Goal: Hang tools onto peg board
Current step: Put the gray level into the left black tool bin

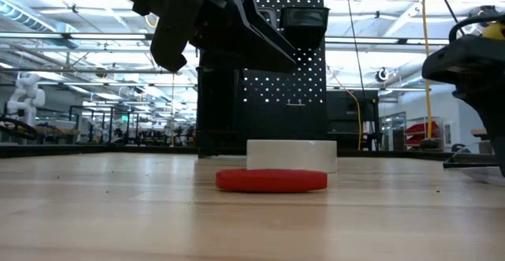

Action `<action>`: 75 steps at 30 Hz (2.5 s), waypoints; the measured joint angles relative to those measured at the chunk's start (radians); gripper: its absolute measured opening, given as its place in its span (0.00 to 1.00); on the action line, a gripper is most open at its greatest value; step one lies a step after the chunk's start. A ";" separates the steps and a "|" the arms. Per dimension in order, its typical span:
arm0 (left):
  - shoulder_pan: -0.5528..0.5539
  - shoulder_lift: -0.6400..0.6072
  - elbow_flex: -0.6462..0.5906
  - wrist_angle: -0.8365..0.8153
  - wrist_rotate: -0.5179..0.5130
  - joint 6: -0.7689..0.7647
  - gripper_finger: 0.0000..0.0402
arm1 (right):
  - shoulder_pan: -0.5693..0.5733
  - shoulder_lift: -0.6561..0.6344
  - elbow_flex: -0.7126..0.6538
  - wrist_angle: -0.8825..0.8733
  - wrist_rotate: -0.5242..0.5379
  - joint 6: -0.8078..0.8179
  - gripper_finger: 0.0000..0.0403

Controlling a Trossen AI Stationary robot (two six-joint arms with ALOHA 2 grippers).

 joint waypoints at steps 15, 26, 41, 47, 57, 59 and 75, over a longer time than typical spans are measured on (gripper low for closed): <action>0.000 0.000 0.000 0.001 0.000 0.000 0.55 | -0.022 -0.030 -0.003 -0.095 -0.013 -0.077 0.46; 0.000 0.000 0.000 0.004 0.000 0.003 0.55 | -0.052 -0.129 -0.016 -0.135 0.051 -0.139 0.42; 0.019 -0.093 0.001 -0.016 0.134 -0.095 0.55 | -0.052 -0.264 -0.011 0.080 0.424 -0.309 0.42; 0.043 -0.210 0.001 -0.111 0.222 -0.157 0.55 | -0.051 -0.300 -0.011 0.199 0.605 -0.575 0.42; 0.204 -0.350 0.001 -0.238 0.414 -0.306 0.55 | -0.051 -0.336 -0.011 0.335 0.810 -1.098 0.42; 0.225 -0.357 0.001 -0.259 0.494 -0.339 0.55 | -0.052 -0.336 -0.011 0.371 0.814 -1.222 0.42; 0.245 -0.527 -0.415 0.350 0.434 -0.549 0.55 | -0.067 -0.503 -0.009 0.787 0.698 -2.046 0.42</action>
